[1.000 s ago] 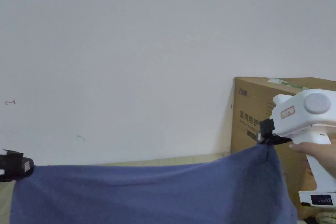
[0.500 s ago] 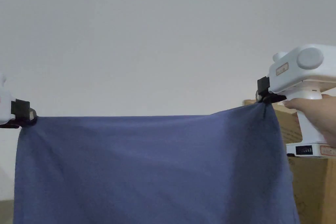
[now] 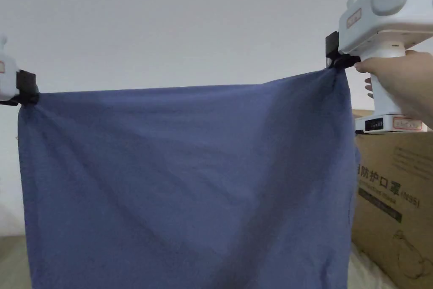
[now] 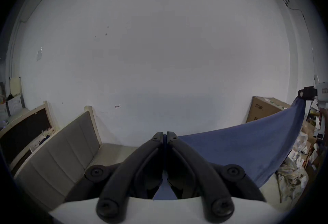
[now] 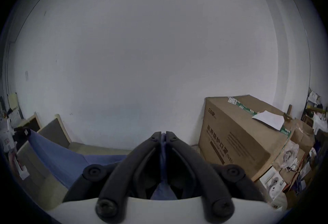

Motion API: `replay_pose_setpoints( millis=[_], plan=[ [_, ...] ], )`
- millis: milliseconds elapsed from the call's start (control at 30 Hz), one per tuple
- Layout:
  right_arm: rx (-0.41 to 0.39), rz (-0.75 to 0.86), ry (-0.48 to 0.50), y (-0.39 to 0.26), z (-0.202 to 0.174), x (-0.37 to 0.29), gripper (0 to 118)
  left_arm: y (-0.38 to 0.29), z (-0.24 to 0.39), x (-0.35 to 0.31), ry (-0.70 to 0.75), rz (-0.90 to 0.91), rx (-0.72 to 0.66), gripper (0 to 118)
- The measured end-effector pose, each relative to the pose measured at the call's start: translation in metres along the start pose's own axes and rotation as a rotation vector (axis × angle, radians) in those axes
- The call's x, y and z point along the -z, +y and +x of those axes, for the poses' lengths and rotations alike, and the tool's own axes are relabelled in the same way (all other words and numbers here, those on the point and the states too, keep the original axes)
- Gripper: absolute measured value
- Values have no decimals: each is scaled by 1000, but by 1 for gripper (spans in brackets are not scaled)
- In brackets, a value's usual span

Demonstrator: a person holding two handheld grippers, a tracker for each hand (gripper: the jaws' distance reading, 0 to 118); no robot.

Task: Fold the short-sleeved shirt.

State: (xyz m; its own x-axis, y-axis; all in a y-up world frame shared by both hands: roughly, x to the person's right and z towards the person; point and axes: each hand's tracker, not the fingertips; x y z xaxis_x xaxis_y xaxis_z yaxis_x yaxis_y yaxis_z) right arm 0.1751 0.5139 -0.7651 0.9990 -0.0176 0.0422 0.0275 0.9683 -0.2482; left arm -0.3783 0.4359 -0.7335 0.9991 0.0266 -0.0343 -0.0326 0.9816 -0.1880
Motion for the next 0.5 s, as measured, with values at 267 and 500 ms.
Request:
replay_pose_setpoints(
  millis=[267,500],
  plan=[
    [33,-252,-9,-184,13,84,4,-154,5,52,-16,-230,-66,1],
    [52,-714,80,-460,49,48,4,-390,-4,-5,-113,-716,-50,1]
  ],
)
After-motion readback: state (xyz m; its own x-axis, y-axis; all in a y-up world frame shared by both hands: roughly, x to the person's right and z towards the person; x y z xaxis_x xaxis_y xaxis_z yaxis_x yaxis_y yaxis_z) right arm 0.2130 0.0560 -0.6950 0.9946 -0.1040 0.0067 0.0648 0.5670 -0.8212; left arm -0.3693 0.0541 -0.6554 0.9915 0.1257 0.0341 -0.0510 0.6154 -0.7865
